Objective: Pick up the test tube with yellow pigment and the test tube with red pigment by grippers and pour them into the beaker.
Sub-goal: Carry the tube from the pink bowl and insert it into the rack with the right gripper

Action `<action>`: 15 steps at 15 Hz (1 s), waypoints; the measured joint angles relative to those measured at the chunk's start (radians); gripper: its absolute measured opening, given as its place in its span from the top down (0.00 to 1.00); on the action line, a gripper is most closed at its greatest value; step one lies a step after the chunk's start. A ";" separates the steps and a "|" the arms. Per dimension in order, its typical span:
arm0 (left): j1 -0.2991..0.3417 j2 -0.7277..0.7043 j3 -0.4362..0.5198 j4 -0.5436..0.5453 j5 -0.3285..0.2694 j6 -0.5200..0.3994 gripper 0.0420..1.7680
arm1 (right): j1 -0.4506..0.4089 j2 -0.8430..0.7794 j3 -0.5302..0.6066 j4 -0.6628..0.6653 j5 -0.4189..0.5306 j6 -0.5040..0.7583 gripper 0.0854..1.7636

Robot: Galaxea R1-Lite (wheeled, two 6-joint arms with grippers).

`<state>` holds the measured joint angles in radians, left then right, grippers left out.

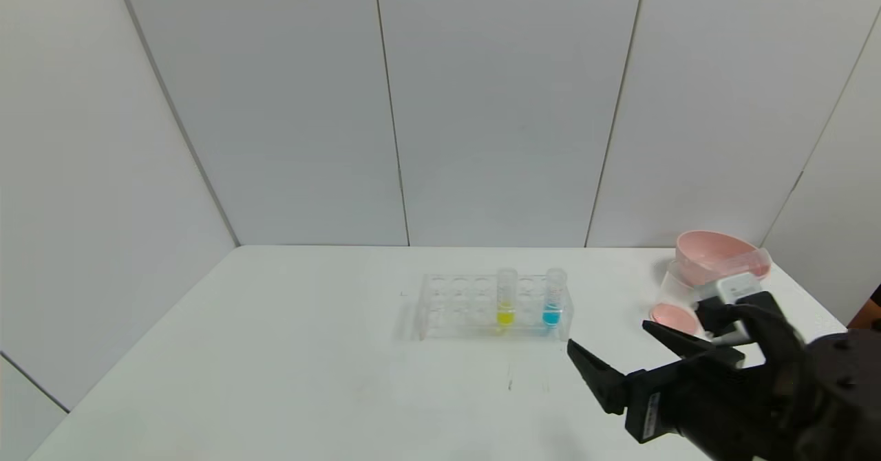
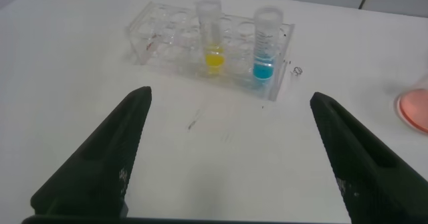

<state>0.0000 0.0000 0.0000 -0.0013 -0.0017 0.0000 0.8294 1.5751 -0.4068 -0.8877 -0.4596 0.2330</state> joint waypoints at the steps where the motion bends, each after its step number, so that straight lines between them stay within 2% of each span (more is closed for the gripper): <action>1: 0.000 0.000 0.000 0.000 0.000 0.000 0.00 | 0.012 0.047 -0.024 -0.013 -0.020 0.000 0.04; 5: 0.000 0.000 0.000 0.000 0.000 0.000 0.00 | 0.035 0.233 -0.182 -0.040 -0.109 0.000 0.04; 8: 0.000 0.000 0.000 0.000 0.000 0.000 0.00 | 0.040 0.341 -0.287 -0.041 -0.122 -0.002 0.04; 15: 0.000 0.000 0.000 0.000 0.000 0.000 0.00 | 0.022 0.529 -0.425 -0.041 -0.169 -0.003 0.04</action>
<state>0.0000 0.0000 0.0000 -0.0013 -0.0017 0.0000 0.8515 2.1036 -0.8317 -0.9291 -0.6287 0.2302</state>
